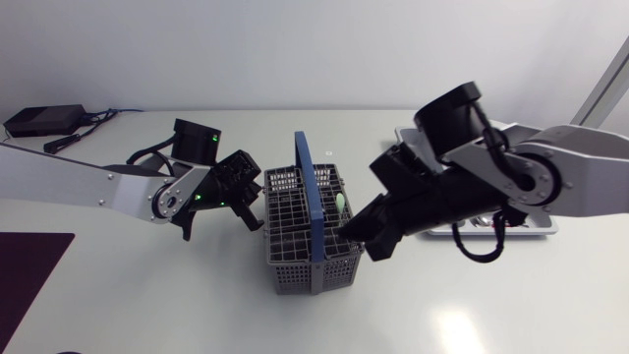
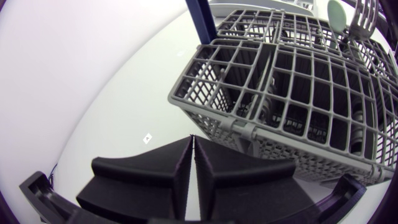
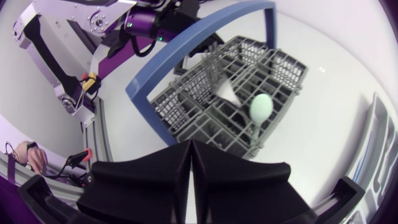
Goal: Unload the cutlery basket into the drawer organizer.
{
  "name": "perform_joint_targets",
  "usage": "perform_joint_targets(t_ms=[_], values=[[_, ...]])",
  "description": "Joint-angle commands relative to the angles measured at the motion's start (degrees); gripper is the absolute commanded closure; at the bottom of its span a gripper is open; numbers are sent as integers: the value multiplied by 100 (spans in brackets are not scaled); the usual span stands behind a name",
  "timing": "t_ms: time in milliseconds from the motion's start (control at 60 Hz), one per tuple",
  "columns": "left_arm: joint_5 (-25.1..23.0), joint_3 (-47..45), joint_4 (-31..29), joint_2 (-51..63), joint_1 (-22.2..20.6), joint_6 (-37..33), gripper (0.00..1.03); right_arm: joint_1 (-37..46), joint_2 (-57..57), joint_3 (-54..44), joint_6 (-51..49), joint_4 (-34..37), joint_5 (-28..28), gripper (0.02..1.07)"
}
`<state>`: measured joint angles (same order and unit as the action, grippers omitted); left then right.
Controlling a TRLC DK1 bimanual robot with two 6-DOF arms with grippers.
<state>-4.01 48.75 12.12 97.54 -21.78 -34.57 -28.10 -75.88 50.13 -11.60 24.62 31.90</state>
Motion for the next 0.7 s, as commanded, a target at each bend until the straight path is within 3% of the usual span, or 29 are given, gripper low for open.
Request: perform_joint_targets(t_ms=[0, 417, 683], values=[[-38, -182, 19, -314, 60, -112, 97, 314, 170, -170, 8, 87, -52, 102], [-38, 240, -25, -68, 104, -129, 97, 656, -32, -768, -273, -326, -580, 102], [-38, 539, -17, 196, -2, -77, 97, 111, -217, -724, -62, -441, -580, 102]])
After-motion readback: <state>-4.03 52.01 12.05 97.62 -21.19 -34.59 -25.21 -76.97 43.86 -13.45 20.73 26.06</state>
